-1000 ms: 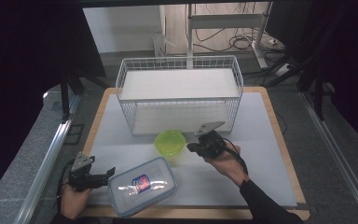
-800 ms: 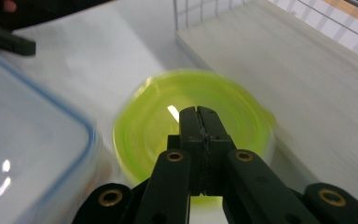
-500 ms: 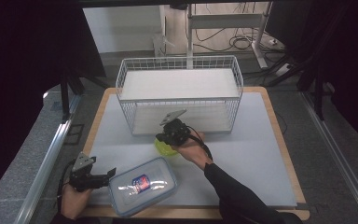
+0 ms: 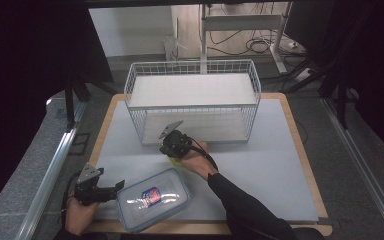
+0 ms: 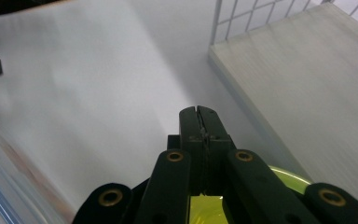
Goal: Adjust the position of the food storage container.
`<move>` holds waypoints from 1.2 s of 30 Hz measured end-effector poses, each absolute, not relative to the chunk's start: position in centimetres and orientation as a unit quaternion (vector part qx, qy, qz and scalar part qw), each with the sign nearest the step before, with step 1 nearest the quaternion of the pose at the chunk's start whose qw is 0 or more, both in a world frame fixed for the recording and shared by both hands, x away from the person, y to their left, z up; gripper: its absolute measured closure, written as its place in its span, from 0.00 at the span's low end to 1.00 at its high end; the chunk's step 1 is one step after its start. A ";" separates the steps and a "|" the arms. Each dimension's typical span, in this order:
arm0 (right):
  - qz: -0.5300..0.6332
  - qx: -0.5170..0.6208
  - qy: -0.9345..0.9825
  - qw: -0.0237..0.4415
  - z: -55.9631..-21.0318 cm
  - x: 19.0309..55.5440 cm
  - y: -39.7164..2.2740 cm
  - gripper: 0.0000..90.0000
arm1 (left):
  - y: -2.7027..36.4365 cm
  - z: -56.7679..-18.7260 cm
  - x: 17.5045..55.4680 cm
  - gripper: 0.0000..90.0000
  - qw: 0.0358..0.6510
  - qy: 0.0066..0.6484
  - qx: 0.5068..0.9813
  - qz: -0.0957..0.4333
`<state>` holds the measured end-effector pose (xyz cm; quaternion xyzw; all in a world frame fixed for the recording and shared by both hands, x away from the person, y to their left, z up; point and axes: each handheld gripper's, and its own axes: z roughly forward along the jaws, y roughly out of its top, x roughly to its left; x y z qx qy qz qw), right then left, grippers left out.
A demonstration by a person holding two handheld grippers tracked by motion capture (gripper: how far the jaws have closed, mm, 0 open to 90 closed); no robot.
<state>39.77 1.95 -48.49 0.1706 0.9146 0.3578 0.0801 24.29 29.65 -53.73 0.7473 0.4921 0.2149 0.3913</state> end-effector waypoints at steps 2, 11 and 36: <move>0.352 0.171 0.916 0.089 -48.4 39.7 1.6 1.00 | 29.6 -53.7 24.3 0.06 0.392 0.492 0.747 0.215; 0.356 0.191 0.910 0.089 -48.3 38.9 -2.0 1.00 | 29.6 -53.8 24.3 0.06 0.393 0.493 0.747 0.213; 0.355 0.271 0.888 0.112 -47.6 35.7 -16.3 1.00 | 29.8 -53.9 24.4 0.05 0.395 0.501 0.742 0.207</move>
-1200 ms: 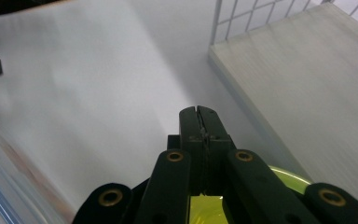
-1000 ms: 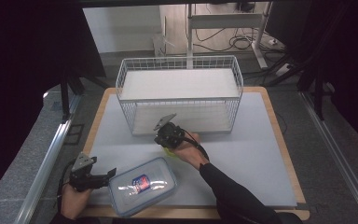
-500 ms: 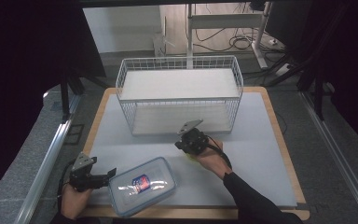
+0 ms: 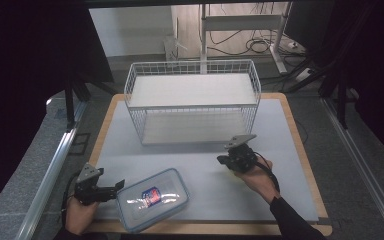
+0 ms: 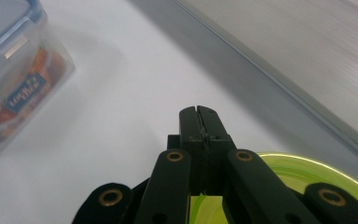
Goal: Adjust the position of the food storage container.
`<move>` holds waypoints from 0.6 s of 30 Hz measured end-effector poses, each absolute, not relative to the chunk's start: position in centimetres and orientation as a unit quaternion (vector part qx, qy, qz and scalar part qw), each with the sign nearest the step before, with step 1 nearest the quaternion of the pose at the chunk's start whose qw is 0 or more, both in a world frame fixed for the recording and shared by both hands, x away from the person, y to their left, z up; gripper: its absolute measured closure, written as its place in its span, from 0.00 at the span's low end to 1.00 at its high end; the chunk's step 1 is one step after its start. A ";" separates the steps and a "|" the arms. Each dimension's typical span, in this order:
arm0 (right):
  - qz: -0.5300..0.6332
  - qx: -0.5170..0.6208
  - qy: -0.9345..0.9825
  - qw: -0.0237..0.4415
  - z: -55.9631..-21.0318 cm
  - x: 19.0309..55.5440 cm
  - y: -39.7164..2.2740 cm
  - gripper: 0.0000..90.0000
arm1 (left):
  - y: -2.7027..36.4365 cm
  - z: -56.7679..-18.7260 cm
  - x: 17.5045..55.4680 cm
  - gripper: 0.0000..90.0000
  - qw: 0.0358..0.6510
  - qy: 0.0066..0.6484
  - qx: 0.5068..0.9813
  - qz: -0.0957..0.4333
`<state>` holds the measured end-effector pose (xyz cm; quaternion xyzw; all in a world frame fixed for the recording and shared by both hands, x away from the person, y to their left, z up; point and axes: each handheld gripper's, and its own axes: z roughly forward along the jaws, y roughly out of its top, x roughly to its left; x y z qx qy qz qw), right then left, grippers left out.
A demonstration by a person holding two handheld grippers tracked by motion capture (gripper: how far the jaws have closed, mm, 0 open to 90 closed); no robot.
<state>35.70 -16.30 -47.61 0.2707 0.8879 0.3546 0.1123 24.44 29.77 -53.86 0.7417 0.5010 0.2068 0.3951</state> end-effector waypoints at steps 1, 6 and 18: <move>0.355 0.271 0.888 0.112 -47.6 35.7 -16.3 1.00 | 29.8 -53.9 24.4 0.05 0.395 0.501 0.742 0.207; 0.358 0.298 0.877 0.121 -47.5 35.0 -19.7 1.00 | 29.9 -53.8 24.4 0.05 0.399 0.510 0.735 0.200; 0.374 0.300 0.867 0.133 -47.4 33.8 -20.6 0.99 | 30.1 -52.9 23.6 0.10 0.386 0.517 0.741 0.188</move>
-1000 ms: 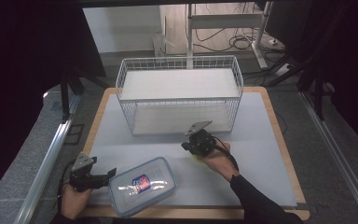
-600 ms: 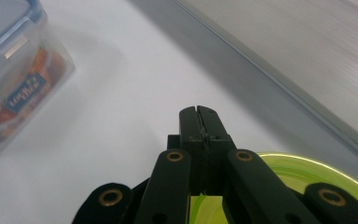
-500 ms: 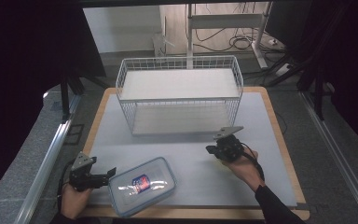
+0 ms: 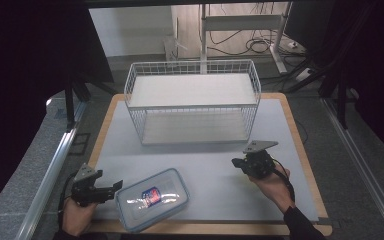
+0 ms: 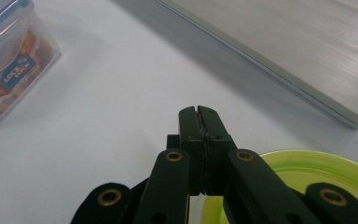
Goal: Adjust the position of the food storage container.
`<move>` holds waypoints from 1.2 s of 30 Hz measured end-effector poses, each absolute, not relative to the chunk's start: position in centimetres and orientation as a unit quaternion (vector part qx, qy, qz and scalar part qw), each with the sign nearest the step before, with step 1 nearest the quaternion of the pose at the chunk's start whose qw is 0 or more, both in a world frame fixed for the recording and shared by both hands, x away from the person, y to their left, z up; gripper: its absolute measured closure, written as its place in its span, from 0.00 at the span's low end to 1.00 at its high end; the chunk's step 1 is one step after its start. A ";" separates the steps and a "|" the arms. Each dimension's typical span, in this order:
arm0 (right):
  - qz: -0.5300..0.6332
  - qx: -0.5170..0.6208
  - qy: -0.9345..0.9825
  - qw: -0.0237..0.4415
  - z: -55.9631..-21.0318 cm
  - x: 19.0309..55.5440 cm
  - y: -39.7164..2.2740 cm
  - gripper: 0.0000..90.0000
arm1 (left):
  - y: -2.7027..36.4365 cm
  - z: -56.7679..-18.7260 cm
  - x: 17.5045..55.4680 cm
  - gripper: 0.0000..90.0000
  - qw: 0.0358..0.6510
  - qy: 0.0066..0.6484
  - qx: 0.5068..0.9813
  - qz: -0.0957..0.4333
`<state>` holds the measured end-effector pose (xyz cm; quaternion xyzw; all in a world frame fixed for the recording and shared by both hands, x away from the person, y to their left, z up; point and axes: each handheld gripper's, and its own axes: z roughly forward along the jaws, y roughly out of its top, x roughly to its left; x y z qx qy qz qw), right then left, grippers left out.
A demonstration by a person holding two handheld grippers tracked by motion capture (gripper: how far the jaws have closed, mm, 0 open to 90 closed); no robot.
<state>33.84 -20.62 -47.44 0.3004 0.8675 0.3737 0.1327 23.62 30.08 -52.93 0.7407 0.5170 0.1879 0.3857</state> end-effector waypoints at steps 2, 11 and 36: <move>0.377 0.293 0.868 0.136 -47.3 33.4 -20.4 0.98 | 30.5 -52.8 22.9 0.10 0.391 0.517 0.740 0.180; 0.389 0.286 0.868 0.121 -47.3 32.0 -19.4 0.77 | 31.3 -52.6 19.4 0.37 0.415 0.496 0.748 0.153; 0.379 0.274 0.882 0.053 -48.9 28.7 -17.6 0.64 | 26.0 -52.5 20.4 0.91 0.356 0.456 0.807 0.115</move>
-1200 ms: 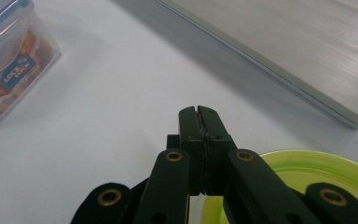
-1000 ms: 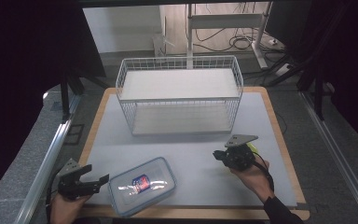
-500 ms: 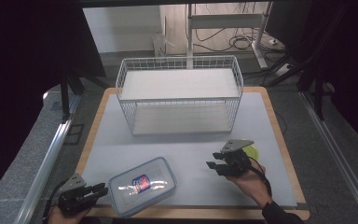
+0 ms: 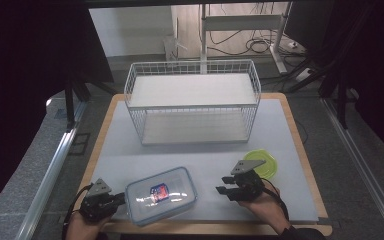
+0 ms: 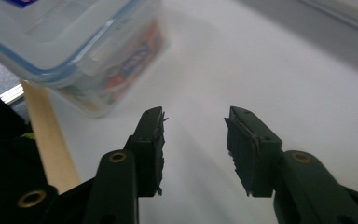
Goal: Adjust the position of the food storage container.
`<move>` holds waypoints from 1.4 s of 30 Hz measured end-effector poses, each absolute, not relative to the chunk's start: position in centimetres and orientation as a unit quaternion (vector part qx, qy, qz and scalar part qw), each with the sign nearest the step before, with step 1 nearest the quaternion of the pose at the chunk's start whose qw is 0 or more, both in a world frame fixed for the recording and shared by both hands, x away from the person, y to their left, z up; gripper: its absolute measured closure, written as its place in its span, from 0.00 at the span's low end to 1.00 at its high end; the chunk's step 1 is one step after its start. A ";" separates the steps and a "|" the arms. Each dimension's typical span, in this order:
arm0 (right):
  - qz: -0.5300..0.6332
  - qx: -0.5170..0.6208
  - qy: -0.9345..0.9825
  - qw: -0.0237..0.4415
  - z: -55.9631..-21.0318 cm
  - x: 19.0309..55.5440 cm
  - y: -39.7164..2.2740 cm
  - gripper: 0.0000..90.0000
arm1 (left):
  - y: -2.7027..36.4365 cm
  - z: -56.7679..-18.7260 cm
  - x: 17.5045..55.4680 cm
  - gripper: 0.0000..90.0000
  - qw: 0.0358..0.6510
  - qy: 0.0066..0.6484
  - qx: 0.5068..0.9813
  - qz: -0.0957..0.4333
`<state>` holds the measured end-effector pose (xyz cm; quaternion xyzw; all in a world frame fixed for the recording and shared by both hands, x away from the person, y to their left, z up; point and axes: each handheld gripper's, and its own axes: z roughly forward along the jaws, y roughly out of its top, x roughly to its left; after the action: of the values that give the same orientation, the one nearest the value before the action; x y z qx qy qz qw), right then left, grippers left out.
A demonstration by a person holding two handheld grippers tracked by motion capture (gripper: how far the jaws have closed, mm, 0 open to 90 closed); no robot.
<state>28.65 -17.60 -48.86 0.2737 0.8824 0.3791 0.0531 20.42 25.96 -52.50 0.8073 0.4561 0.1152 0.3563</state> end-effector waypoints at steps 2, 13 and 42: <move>0.376 0.269 0.885 0.049 -49.0 28.3 -17.4 0.67 | 25.1 -52.5 21.1 0.90 0.355 0.454 0.809 0.111; 0.350 0.276 0.893 0.066 -49.2 27.3 -17.3 0.87 | 19.7 -52.1 24.3 0.90 0.351 0.411 0.835 0.105; 0.343 0.319 0.878 0.098 -49.6 27.3 -18.5 1.00 | 17.5 -51.2 25.2 0.96 0.358 0.431 0.823 0.094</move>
<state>27.26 -18.50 -49.58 0.3194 0.8778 0.3433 0.0976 25.22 17.46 -51.20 0.8227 0.4314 0.0938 0.3582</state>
